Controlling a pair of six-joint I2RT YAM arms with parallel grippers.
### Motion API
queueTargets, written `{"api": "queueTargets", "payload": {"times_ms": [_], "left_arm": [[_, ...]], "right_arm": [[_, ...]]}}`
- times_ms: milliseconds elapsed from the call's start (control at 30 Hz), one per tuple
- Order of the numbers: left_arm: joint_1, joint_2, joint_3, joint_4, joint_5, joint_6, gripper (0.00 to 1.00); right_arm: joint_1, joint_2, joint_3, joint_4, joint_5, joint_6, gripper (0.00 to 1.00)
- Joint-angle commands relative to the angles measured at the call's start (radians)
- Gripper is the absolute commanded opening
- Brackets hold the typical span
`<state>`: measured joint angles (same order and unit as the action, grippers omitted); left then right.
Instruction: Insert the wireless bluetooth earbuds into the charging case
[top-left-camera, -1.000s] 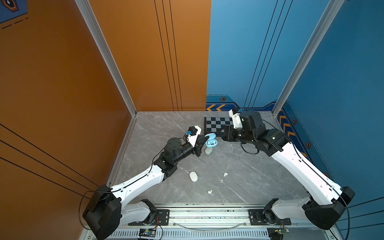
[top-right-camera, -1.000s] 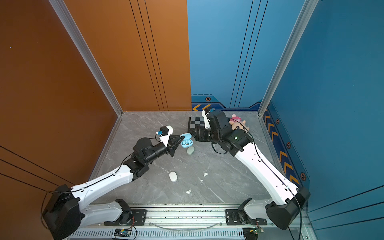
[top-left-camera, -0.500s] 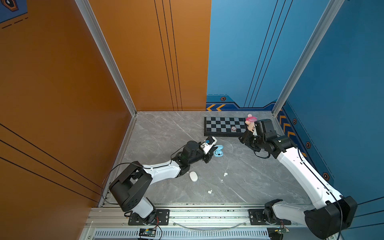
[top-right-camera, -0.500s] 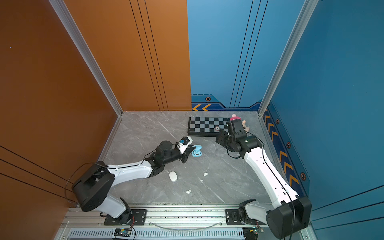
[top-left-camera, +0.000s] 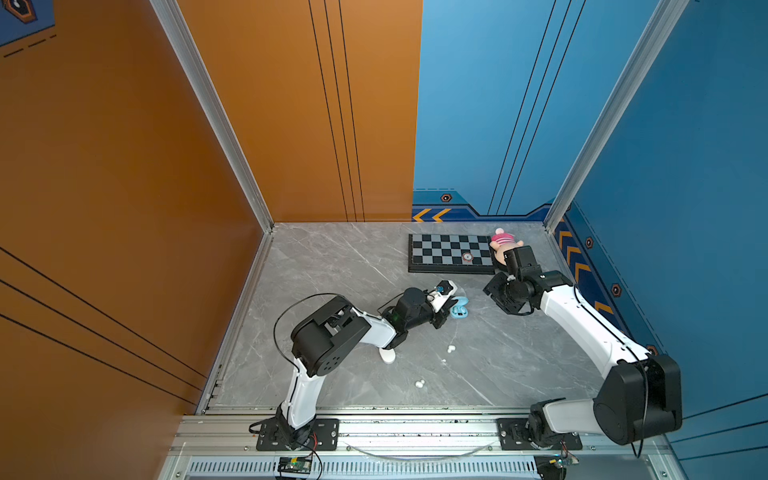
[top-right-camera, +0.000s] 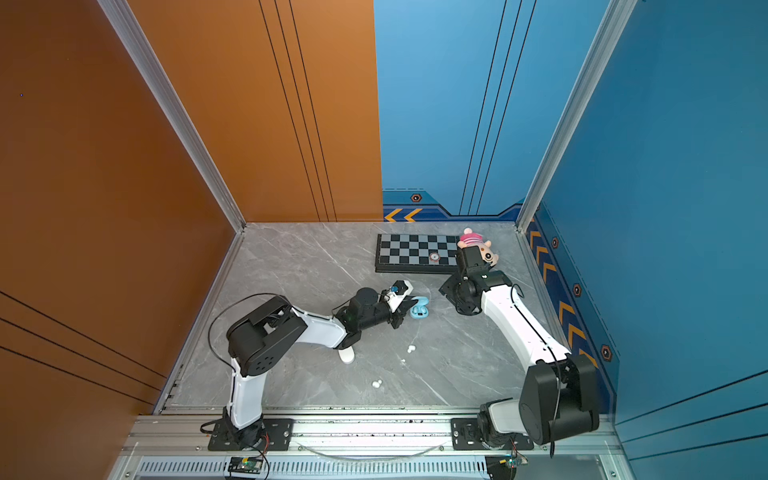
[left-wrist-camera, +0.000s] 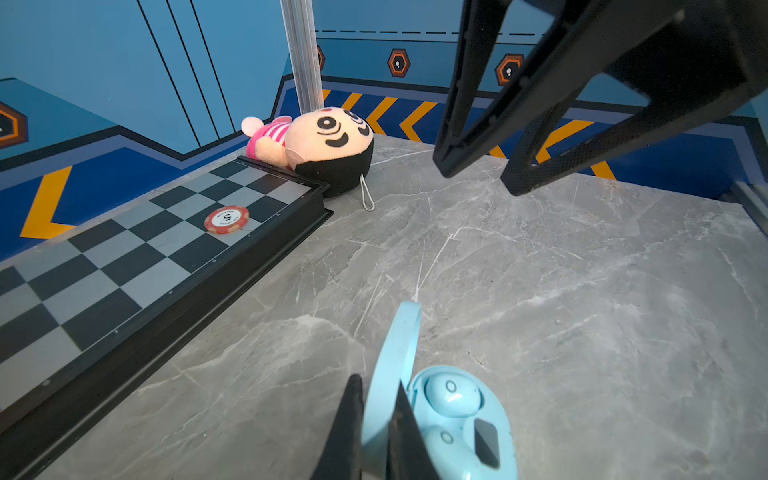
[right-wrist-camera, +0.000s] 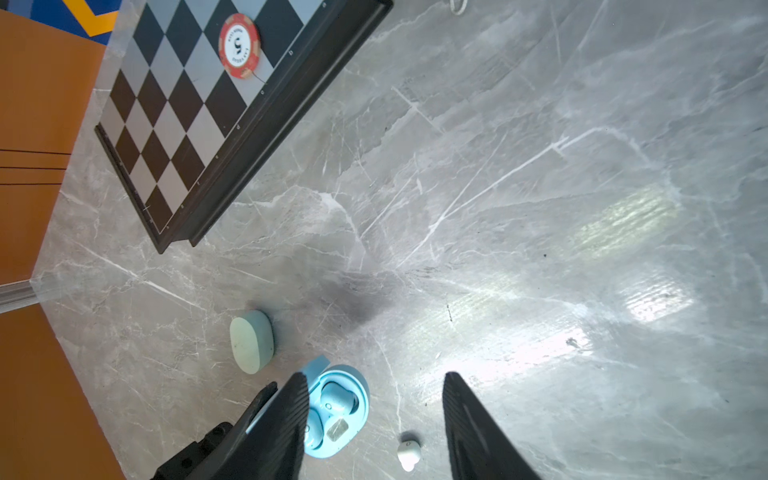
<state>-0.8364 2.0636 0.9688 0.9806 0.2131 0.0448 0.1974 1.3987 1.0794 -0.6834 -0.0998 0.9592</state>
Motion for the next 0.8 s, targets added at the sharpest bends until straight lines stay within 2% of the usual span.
{"api": "queueTargets", "payload": {"times_ms": [0,567,767], "left_arm": [[-0.013,0.047,0.040,0.075,0.003,-0.034,0.00],[-0.025,0.128,0.054,0.083,-0.005,-0.073,0.00],[-0.025,0.151,0.088,0.092,-0.009,-0.078,0.04]], "right_arm": [[-0.013,0.030,0.005,0.014,0.025,0.029,0.55],[-0.015,0.090,-0.002,0.051,-0.008,0.047,0.55],[-0.029,0.083,-0.007,0.051,-0.010,0.037,0.55]]}}
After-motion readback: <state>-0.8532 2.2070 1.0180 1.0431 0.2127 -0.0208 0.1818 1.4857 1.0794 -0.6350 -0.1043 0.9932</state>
